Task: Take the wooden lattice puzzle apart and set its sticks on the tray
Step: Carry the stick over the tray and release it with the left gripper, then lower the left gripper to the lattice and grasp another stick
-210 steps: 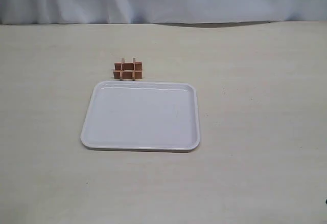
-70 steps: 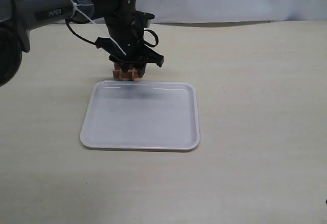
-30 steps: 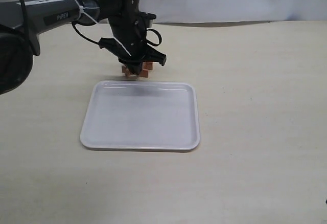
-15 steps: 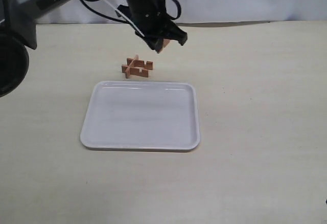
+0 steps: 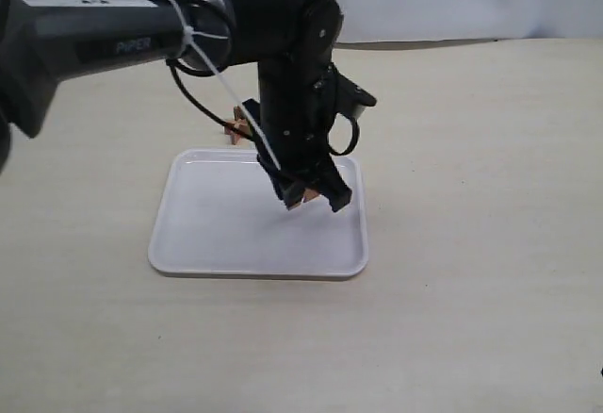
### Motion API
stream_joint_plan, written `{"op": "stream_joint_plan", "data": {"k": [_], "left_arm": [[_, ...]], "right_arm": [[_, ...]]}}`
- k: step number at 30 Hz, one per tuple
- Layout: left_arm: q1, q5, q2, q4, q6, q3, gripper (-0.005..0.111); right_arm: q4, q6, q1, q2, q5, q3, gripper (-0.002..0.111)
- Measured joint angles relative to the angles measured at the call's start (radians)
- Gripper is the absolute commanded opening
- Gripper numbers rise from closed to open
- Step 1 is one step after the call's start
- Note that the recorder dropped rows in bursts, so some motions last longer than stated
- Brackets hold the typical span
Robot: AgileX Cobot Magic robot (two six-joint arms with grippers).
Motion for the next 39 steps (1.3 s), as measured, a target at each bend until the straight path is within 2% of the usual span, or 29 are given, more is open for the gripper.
{"op": "stream_joint_plan", "data": {"k": [4, 9, 11, 12, 15, 18, 24, 28, 30, 36, 39], "left_arm": [[0.005, -0.141, -0.138, 0.002, 0.000, 0.172, 0.000], [0.005, -0.170, -0.112, 0.002, 0.000, 0.215, 0.001], [0.005, -0.191, -0.092, 0.002, 0.000, 0.217, 0.014], [0.005, -0.196, -0.089, 0.004, 0.000, 0.217, 0.029], [0.005, -0.209, -0.089, 0.021, 0.000, 0.208, 0.051], [0.005, -0.175, -0.089, 0.064, 0.000, 0.172, 0.061], [0.009, -0.150, -0.103, 0.225, -0.060, 0.105, 0.061], [0.053, -0.214, -0.118, 0.304, -0.135, 0.098, 0.060], [0.092, -0.243, -0.116, 0.291, -0.144, 0.098, 0.060], [0.252, -0.312, -0.072, 0.145, -0.160, 0.098, 0.045], [0.309, -0.327, -0.039, 0.091, -0.145, 0.098, 0.046]], "right_arm": [[0.000, 0.000, 0.000, 0.000, 0.000, 0.000, 0.005], [0.000, 0.000, 0.000, 0.000, 0.000, 0.000, 0.005], [0.000, 0.000, 0.000, 0.000, 0.000, 0.000, 0.005], [0.000, 0.000, 0.000, 0.000, 0.000, 0.000, 0.005], [0.000, 0.000, 0.000, 0.000, 0.000, 0.000, 0.005], [0.000, 0.000, 0.000, 0.000, 0.000, 0.000, 0.005], [0.000, 0.000, 0.000, 0.000, 0.000, 0.000, 0.005], [0.000, 0.000, 0.000, 0.000, 0.000, 0.000, 0.005], [0.000, 0.000, 0.000, 0.000, 0.000, 0.000, 0.005], [0.000, 0.000, 0.000, 0.000, 0.000, 0.000, 0.005], [0.000, 0.000, 0.000, 0.000, 0.000, 0.000, 0.005]]}}
